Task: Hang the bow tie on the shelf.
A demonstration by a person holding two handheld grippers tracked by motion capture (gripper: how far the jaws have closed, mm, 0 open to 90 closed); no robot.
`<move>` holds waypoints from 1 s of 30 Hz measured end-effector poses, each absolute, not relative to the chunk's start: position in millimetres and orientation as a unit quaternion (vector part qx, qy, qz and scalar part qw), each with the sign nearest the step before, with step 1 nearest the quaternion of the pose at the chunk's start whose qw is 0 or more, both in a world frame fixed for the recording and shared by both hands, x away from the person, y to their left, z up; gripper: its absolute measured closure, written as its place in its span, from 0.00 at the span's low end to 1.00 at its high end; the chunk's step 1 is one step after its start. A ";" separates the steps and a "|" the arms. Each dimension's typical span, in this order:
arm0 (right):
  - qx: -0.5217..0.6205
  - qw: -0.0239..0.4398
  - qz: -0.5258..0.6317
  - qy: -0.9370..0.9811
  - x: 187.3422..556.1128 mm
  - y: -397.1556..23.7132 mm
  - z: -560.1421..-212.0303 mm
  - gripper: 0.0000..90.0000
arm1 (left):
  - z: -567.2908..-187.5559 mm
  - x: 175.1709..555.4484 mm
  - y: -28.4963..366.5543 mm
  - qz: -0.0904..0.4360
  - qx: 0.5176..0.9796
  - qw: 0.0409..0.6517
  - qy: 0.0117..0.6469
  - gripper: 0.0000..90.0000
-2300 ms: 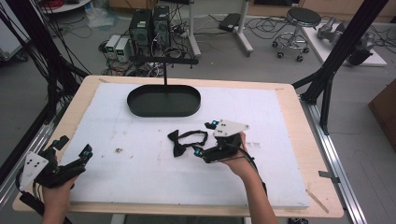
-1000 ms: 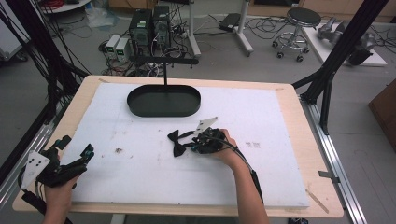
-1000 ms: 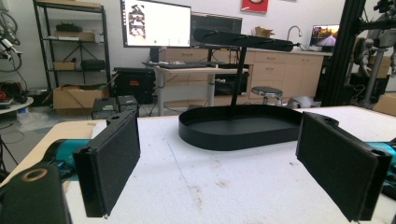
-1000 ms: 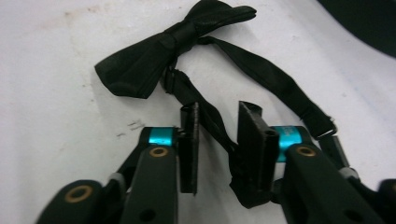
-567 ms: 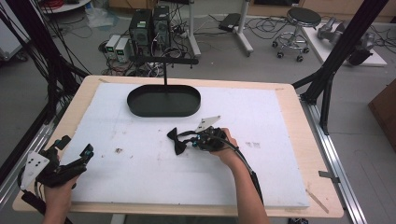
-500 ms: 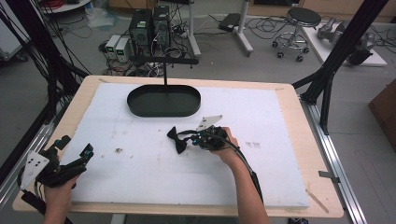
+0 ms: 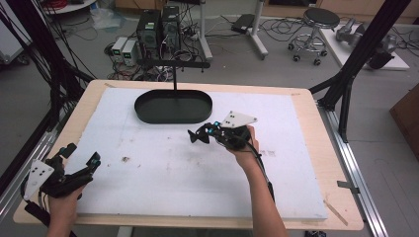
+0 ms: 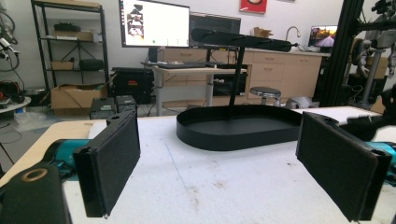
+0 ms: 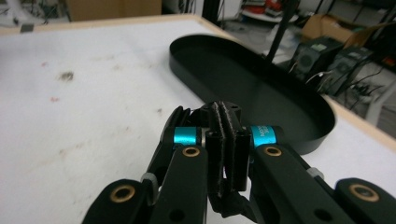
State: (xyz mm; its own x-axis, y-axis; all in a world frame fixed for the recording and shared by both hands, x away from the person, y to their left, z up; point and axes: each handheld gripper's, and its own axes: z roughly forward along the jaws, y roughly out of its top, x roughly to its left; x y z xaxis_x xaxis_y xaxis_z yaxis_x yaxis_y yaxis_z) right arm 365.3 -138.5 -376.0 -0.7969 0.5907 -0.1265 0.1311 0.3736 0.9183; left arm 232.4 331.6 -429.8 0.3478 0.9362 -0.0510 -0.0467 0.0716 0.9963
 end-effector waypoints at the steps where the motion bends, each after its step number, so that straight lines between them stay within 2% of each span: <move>1: 0.230 0.227 0.516 0.793 364.8 -139.2 -373.4 0.98 | -430.0 232.4 331.3 0.403 0.550 0.609 0.405 0.16; 19: 0.225 0.290 0.564 0.739 388.2 -119.6 -313.1 0.98 | -430.3 232.5 331.1 0.401 0.546 0.614 0.405 0.16; 30: 0.247 0.280 0.589 0.716 426.6 -106.8 -302.3 0.98 | -431.7 236.5 328.6 0.392 0.546 0.621 0.403 0.16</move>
State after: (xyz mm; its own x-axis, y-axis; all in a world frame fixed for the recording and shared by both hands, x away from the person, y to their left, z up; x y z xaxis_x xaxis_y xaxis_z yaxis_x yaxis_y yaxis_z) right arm 426.6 -106.8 -302.3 -0.7204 0.6848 -0.1098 0.0243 0.1831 0.9828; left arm 236.5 328.6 -431.7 0.3683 0.9268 -0.0730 -0.0466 0.0968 0.9942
